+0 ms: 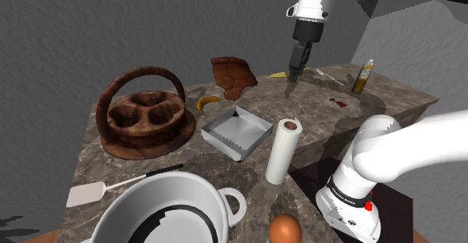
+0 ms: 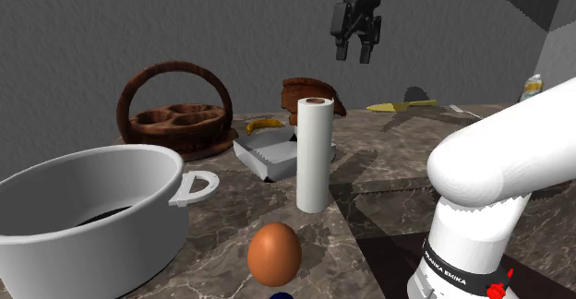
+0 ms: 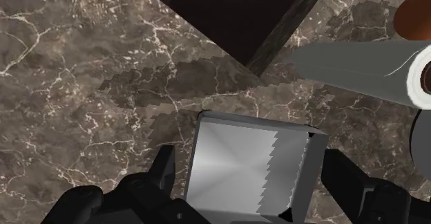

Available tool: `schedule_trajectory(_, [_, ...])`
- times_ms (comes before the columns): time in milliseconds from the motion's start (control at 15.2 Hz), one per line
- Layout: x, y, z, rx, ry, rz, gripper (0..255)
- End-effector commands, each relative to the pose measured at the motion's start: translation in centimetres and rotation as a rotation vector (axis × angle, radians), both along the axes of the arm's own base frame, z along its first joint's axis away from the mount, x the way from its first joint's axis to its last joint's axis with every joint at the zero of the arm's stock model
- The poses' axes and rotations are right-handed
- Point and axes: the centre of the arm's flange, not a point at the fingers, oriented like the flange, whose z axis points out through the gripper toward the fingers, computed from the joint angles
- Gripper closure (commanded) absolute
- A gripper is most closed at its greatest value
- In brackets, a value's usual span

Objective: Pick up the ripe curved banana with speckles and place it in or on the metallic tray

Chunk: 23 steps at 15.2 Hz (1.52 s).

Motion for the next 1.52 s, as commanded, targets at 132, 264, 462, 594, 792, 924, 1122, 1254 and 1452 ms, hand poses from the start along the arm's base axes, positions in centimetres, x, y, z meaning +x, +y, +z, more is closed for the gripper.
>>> schedule_trajectory(132, [2.3,-0.8,-1.2,0.004,0.004,0.03,0])
schedule_trajectory(264, [4.7,-1.5,-2.4,0.008,0.007,0.061,0])
schedule_trajectory(462, [8.3,-2.5,-4.3,0.014,0.013,0.106,0])
schedule_trajectory(594, [10.7,-3.0,-5.5,0.018,0.016,0.136,0])
schedule_trajectory(792, [14.3,-3.6,-7.4,0.024,0.022,0.182,0])
schedule_trajectory(924, [16.7,-4.0,-8.6,0.027,0.026,0.212,0])
schedule_trajectory(1122, [20.4,-4.3,-10.6,0.033,0.031,0.258,0])
schedule_trajectory(1254, [22.8,-4.5,-11.8,0.037,0.035,0.288,0])
schedule_trajectory(1452, [26.5,-4.5,-13.8,0.043,0.04,0.333,0])
